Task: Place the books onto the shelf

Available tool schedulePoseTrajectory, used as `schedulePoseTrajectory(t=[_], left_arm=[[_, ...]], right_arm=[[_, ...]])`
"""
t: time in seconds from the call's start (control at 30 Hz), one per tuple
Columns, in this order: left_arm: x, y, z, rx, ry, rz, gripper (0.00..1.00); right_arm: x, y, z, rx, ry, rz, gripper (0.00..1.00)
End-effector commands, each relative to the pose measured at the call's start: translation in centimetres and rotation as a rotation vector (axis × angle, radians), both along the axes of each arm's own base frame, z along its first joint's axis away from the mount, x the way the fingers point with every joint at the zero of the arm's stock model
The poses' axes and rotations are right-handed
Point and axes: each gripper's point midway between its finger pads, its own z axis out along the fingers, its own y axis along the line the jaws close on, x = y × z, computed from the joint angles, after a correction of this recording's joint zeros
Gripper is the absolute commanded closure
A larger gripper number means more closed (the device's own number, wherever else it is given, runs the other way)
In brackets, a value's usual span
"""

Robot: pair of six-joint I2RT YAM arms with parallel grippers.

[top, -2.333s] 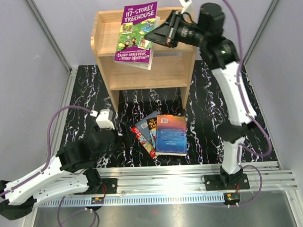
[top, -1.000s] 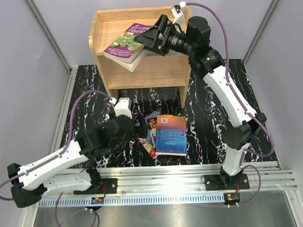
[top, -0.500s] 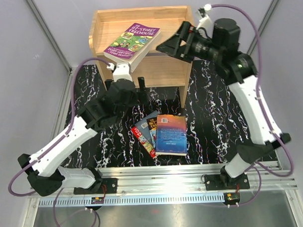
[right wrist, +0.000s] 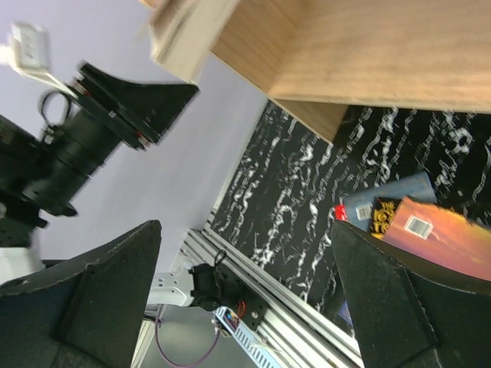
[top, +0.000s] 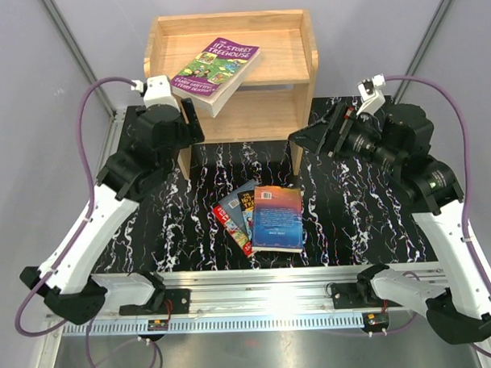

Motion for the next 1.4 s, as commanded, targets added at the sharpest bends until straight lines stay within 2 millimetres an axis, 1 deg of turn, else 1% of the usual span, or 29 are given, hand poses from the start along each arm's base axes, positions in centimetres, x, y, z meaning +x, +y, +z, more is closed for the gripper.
schedulePoseTrajectory(t=[0.0, 0.03, 0.1, 0.23, 0.3, 0.33, 0.43, 0.47, 0.5, 0.53, 0.57, 0.6, 0.63, 0.67, 0.7, 0.77, 0.8, 0.83, 0.87, 0.9, 1.0, 1.03, 1.1, 1.13, 1.2, 1.27, 1.3, 1.33, 1.37], left_arm=[[2.2, -1.3, 2.5, -0.001, -0.051, -0.024, 0.29], [3.1, -2.0, 2.2, 0.003, -0.046, -0.027, 0.30], [4.2, -3.2, 2.9, -0.014, -0.054, -0.052, 0.30], [5.7, -6.4, 4.0, -0.091, -0.053, -0.126, 0.31], [6.1, -7.9, 4.0, -0.124, -0.039, -0.173, 0.32], [6.7, -8.9, 4.3, -0.150, -0.043, -0.187, 0.32], [7.6, -10.7, 4.1, -0.172, -0.030, -0.219, 0.32], [7.5, -11.3, 5.2, -0.193, -0.047, -0.241, 0.32], [8.1, -12.1, 4.8, -0.193, -0.036, -0.255, 0.32], [8.2, -12.7, 4.9, -0.201, -0.035, -0.272, 0.32], [7.6, -13.7, 6.7, -0.218, -0.064, -0.319, 0.32], [7.3, -14.3, 7.2, -0.217, -0.067, -0.336, 0.32], [7.0, -14.8, 6.9, -0.197, -0.051, -0.349, 0.31], [6.2, -15.4, 7.6, -0.199, -0.059, -0.373, 0.31], [5.2, -15.2, 9.1, -0.215, -0.084, -0.390, 0.31], [3.5, -15.2, 10.7, -0.243, -0.116, -0.433, 0.30], [2.2, -14.0, 11.6, -0.258, -0.137, -0.437, 0.30], [1.6, -13.2, 12.5, -0.263, -0.166, -0.433, 0.30], [1.4, -12.2, 12.8, -0.254, -0.185, -0.402, 0.30], [0.4, -10.6, 13.7, -0.251, -0.212, -0.382, 0.29], [0.4, -7.4, 14.9, -0.214, -0.266, -0.310, 0.28], [0.9, -6.2, 14.8, -0.202, -0.264, -0.274, 0.29], [1.5, -5.5, 15.0, -0.196, -0.270, -0.263, 0.30], [2.1, -5.0, 15.3, -0.185, -0.289, -0.249, 0.31], [3.2, -5.1, 15.0, -0.168, -0.292, -0.249, 0.31], [4.6, -4.7, 15.4, -0.165, -0.313, -0.243, 0.31], [5.8, -5.0, 14.6, -0.159, -0.296, -0.243, 0.31], [6.6, -4.5, 14.8, -0.170, -0.304, -0.228, 0.31], [7.2, -4.7, 14.7, -0.180, -0.302, -0.237, 0.31]], right_arm=[[-0.1, -1.0, -0.7, -0.012, 0.004, -0.051, 0.00], [-0.2, -1.1, -1.1, -0.023, 0.006, -0.055, 0.00], [-0.6, -1.6, -1.5, -0.039, 0.010, -0.068, 0.00], [-0.7, -2.2, -2.6, -0.077, 0.025, -0.091, 0.00], [-0.8, -2.3, -2.8, -0.081, 0.026, -0.095, 0.00], [-0.8, -2.3, -3.3, -0.084, 0.035, -0.095, 0.00], [-0.8, -2.3, -4.0, -0.086, 0.047, -0.092, 0.00], [-0.9, -2.3, -4.2, -0.088, 0.049, -0.089, 0.00], [-0.9, -2.3, -4.3, -0.087, 0.052, -0.089, 0.00], [-0.9, -2.3, -4.6, -0.090, 0.059, -0.089, 0.00], [-0.8, -2.2, -4.8, -0.090, 0.063, -0.089, 0.00], [-1.0, -2.2, -4.8, -0.088, 0.059, -0.086, 0.00], [-1.0, -2.2, -5.0, -0.090, 0.063, -0.086, 0.00], [-1.1, -2.2, -5.2, -0.092, 0.069, -0.083, 0.00], [-1.2, -2.2, -5.2, -0.093, 0.070, -0.080, 0.00], [-1.3, -2.2, -5.8, -0.098, 0.081, -0.076, 0.00], [-1.5, -2.3, -6.0, -0.100, 0.085, -0.078, 0.00], [-1.6, -2.4, -6.1, -0.100, 0.087, -0.078, 0.00], [-1.7, -2.4, -6.3, -0.100, 0.089, -0.075, 0.00], [-1.9, -2.4, -6.3, -0.097, 0.087, -0.071, 0.00], [-2.1, -2.1, -7.2, -0.084, 0.112, -0.057, 0.00], [-2.2, -2.0, -7.3, -0.076, 0.117, -0.050, 0.00], [-2.2, -1.7, -8.0, -0.067, 0.133, -0.041, 0.00], [-2.2, -1.6, -8.2, -0.063, 0.140, -0.038, 0.00], [-2.3, -1.6, -8.5, -0.060, 0.145, -0.034, 0.00], [-2.5, -1.6, -9.1, -0.064, 0.158, -0.033, 0.00], [-2.6, -1.7, -9.3, -0.069, 0.162, -0.036, 0.00], [-2.6, -1.8, -9.4, -0.072, 0.165, -0.038, 0.00], [-2.7, -1.9, -9.5, -0.075, 0.166, -0.041, 0.00]])
